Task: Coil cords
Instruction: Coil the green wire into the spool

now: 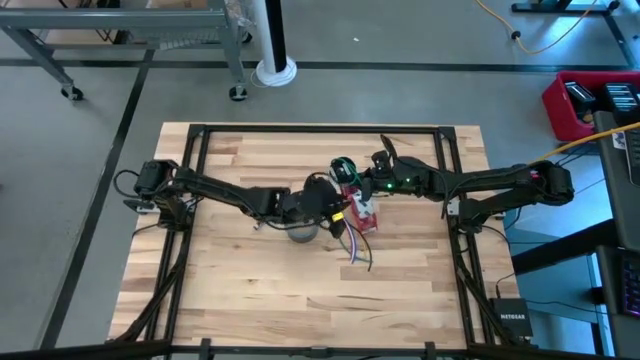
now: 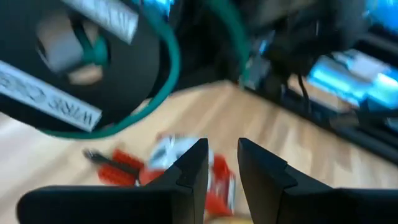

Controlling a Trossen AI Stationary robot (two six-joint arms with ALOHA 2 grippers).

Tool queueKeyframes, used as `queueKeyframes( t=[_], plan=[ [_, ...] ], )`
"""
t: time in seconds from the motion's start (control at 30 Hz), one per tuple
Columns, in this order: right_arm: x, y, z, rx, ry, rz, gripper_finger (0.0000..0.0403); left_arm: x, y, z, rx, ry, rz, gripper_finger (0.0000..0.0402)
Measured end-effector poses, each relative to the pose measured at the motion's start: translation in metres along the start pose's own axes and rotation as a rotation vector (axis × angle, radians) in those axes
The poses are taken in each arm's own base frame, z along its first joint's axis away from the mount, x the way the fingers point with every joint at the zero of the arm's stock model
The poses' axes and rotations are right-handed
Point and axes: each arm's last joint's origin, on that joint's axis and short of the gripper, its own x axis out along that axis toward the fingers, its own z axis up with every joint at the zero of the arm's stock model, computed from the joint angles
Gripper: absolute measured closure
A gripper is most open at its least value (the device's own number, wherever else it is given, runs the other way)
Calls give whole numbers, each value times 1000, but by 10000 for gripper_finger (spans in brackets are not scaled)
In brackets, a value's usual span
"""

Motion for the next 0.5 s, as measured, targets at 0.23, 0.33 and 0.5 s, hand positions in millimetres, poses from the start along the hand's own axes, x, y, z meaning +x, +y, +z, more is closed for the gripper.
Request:
queueKeyframes(
  t=[0.23,0.33,0.5],
  plan=[
    [0,1,1,0,-15,6,400,-9,-20,-17,-26,-215,112,323],
    [0,2,2,1,-24,14,400,3,-25,-36,-52,-289,89,324],
    [0,3,3,2,-21,41,400,30,-29,-64,-32,-413,55,325]
  ],
)
